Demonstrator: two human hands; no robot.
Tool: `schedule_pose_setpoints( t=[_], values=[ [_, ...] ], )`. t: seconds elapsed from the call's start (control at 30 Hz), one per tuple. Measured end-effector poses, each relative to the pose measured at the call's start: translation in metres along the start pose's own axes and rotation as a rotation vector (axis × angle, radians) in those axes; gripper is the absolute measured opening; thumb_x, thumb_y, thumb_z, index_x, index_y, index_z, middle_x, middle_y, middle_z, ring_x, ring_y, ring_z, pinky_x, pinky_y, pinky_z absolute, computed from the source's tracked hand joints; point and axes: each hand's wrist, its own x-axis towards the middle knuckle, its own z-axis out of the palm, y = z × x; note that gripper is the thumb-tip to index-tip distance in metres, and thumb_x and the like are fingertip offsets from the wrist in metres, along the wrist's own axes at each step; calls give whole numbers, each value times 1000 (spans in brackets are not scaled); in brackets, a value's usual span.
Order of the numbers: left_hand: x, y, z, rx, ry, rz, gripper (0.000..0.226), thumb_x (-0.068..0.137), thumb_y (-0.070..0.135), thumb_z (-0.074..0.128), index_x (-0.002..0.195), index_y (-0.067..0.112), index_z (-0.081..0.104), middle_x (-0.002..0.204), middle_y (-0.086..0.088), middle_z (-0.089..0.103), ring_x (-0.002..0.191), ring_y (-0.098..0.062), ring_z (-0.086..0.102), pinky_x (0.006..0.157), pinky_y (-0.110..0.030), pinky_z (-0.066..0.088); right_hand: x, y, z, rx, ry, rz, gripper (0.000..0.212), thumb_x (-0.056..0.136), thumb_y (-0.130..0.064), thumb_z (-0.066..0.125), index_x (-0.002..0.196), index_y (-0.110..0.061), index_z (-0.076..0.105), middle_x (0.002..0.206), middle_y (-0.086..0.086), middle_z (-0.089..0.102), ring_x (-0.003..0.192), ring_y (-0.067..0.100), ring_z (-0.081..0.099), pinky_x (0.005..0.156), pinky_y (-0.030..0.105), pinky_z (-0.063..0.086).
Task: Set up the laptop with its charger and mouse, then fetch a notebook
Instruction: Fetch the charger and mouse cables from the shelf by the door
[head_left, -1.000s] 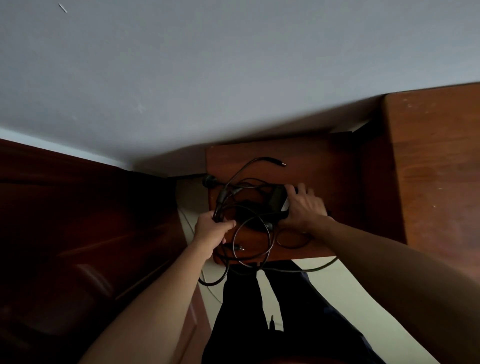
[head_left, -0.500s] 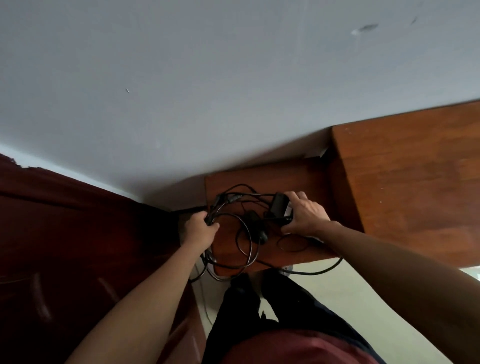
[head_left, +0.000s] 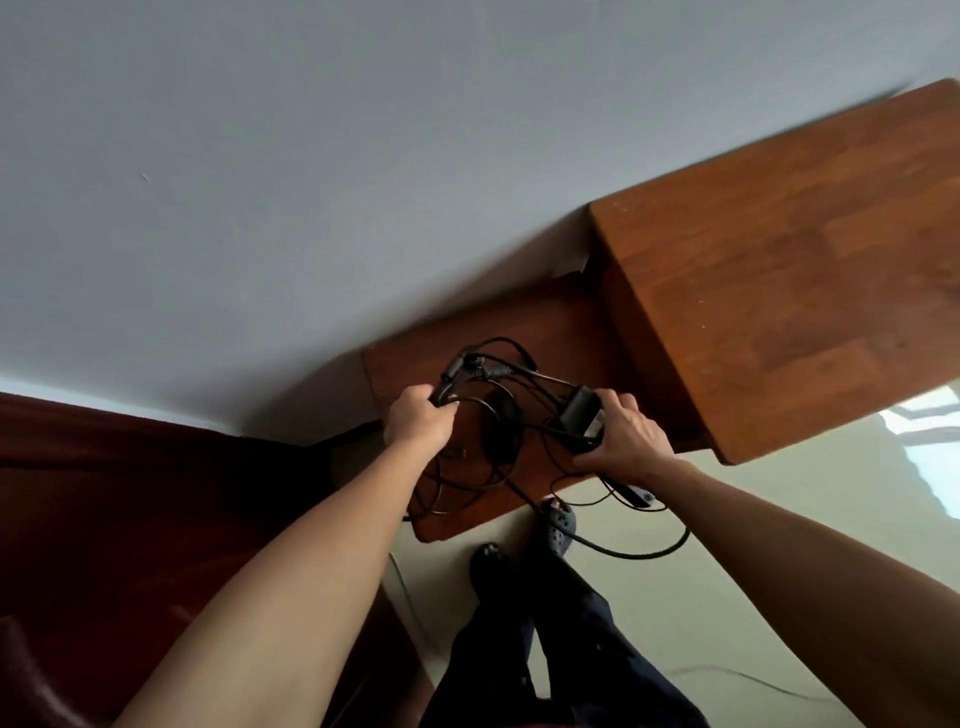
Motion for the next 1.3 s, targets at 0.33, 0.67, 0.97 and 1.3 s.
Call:
schedule_pose_setpoints(
  t=[0.33,0.67,0.97,1.3],
  values=[
    [50,27,67,122,-149,-110,54,84,38,67,131,14,53,126,-12,60,115,-32,57,96,-42,49,35,33,36,226,-42,176,114,49,-50,80,143,-29,19,136,12,39,118,37,49,91,42,47],
    [46,26,129,361,-185,-130,93,60,57,80,131,15,35,122,-13,56,110,-36,58,82,-44,52,30,68,47,159,-114,239,112,58,-48,79,144,-32,10,135,12,36,118,36,51,90,42,49],
    [32,3,101,473,-190,17,84,56,62,76,116,14,43,114,-10,62,105,-32,62,77,-37,50,15,51,37,68,-132,199,109,56,-52,78,142,-28,15,130,10,39,111,37,54,91,46,49],
    [-19,4,15,574,-33,390,69,54,66,66,94,18,36,94,-9,67,85,-33,65,61,-32,43,-48,13,14,53,33,156,101,49,-55,75,134,-24,29,101,1,42,88,31,60,66,33,44]
  ],
)
